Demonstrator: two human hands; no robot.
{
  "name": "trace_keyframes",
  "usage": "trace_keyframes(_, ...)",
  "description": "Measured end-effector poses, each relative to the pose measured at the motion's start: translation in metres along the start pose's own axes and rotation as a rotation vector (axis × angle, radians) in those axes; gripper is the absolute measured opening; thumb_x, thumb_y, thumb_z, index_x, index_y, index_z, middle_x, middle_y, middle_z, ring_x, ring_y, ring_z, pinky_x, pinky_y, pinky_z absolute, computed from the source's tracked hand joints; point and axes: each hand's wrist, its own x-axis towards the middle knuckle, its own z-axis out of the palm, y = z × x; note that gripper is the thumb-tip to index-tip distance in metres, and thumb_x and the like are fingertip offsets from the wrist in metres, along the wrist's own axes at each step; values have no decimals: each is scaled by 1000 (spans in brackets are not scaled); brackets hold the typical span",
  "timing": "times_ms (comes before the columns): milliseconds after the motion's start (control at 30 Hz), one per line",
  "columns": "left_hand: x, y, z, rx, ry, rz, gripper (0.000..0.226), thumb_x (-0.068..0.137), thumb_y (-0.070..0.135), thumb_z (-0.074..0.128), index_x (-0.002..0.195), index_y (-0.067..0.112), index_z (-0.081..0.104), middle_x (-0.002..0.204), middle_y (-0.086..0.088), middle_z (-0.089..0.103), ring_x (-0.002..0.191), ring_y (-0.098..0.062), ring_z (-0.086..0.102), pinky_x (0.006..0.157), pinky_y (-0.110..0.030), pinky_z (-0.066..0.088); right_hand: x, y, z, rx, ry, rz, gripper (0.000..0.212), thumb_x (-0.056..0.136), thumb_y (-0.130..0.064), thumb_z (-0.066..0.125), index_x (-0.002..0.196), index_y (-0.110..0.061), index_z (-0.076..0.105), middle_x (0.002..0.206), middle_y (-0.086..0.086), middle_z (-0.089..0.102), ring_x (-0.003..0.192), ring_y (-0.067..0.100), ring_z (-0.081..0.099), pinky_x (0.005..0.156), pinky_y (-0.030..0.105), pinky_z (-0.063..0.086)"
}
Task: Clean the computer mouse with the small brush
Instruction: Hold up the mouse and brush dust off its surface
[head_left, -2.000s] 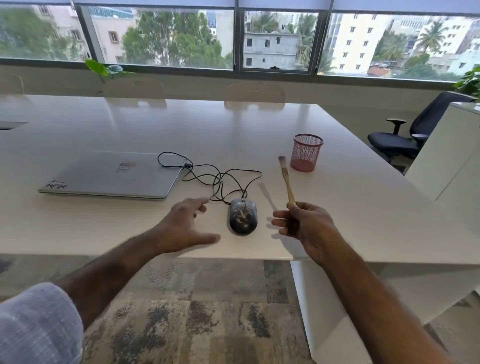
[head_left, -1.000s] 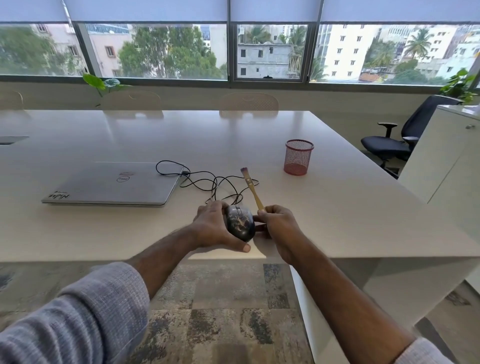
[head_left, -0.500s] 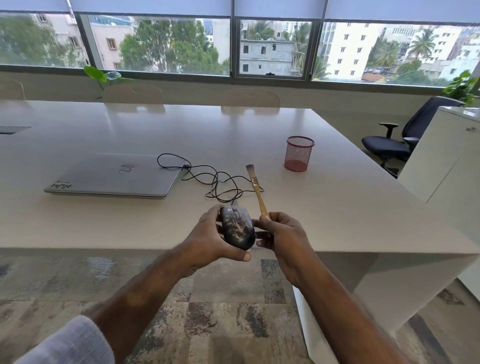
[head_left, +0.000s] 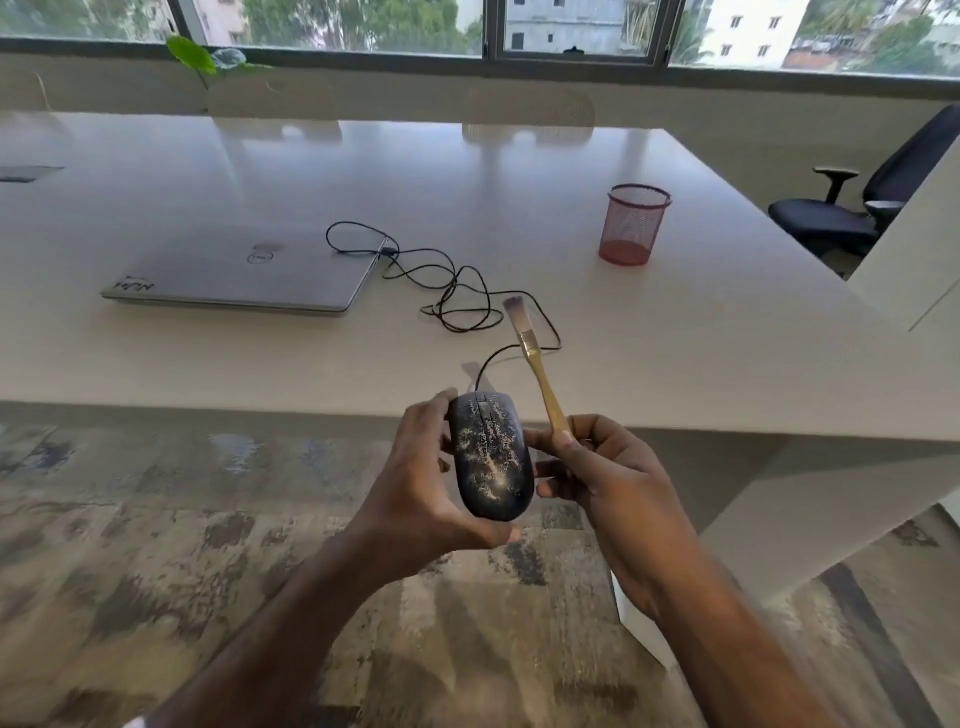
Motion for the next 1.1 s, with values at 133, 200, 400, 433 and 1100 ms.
trace_keyframes(133, -15, -7, 4, 11, -59, -21, 143, 42, 52, 91, 159, 26, 15, 134, 36, 28, 122, 19, 36, 93, 2, 37, -12, 17, -3, -5, 2, 9, 13, 103, -8, 53, 99, -3, 65, 104, 12, 78, 85, 27, 65, 77, 42, 53)
trace_keyframes(200, -19, -9, 5, 19, -94, -9, 131, 43, 49, 93, 153, 41, 22, 132, 35, 32, 124, 14, 39, 95, 0, 36, -17, 23, -6, -5, -12, 14, 13, 102, -7, 53, 100, -2, 65, 103, 12, 78, 84, 26, 67, 75, 42, 54)
trace_keyframes(400, -35, -20, 12, -5, -121, -48, 127, 51, 30, 101, 152, 33, 24, 133, 31, 32, 126, 13, 38, 97, 0, 37, -23, 33, -16, 23, -50, 63, 14, 101, -6, 52, 103, 4, 62, 104, 16, 77, 79, 22, 70, 71, 38, 56)
trace_keyframes(433, -38, -21, 15, -18, -124, -56, 126, 52, 29, 100, 152, 32, 25, 133, 30, 32, 126, 11, 39, 97, -2, 39, -24, 34, -17, 16, -51, 66, 15, 101, -5, 52, 104, 6, 62, 104, 16, 77, 78, 22, 70, 71, 37, 56)
trace_keyframes(1100, -58, -24, 28, -45, -126, -78, 125, 46, 34, 98, 150, 36, 28, 136, 26, 36, 131, -1, 41, 107, -18, 42, -43, 39, -26, -6, -30, 20, 17, 99, -8, 53, 105, 4, 63, 97, 15, 79, 76, 24, 70, 69, 34, 60)
